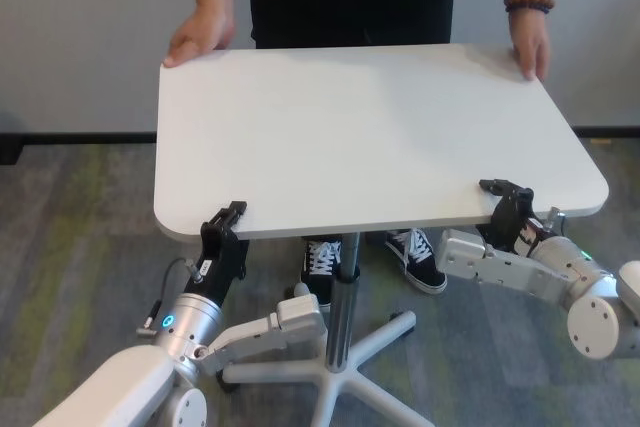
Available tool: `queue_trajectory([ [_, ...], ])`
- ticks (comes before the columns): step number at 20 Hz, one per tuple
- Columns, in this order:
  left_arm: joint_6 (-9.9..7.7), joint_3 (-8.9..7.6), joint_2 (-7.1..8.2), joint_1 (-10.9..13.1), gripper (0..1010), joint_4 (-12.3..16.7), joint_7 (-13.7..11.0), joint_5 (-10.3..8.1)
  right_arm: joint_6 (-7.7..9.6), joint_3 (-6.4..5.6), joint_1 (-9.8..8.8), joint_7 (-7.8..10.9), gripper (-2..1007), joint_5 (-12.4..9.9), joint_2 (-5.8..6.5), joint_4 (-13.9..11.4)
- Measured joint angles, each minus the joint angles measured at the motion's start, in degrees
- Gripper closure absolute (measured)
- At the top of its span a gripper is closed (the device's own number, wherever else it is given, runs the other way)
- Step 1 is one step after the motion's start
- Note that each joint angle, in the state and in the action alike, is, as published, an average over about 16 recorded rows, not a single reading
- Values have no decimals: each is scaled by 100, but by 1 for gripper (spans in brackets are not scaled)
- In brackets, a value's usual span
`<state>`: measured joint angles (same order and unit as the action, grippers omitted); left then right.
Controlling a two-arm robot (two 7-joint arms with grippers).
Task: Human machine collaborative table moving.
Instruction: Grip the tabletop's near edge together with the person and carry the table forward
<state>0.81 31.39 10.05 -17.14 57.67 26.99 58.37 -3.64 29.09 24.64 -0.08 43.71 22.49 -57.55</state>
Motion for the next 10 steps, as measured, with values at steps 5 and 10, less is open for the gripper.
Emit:
queue_trajectory([
  [5, 0, 5, -4, -6, 754, -14, 0, -2, -146, 28, 186, -64, 645, 59, -89, 314],
  [10, 0, 2, 7, 15, 753, 10, 0, -1, -294, 73, 378, -155, 645, 92, -183, 667],
])
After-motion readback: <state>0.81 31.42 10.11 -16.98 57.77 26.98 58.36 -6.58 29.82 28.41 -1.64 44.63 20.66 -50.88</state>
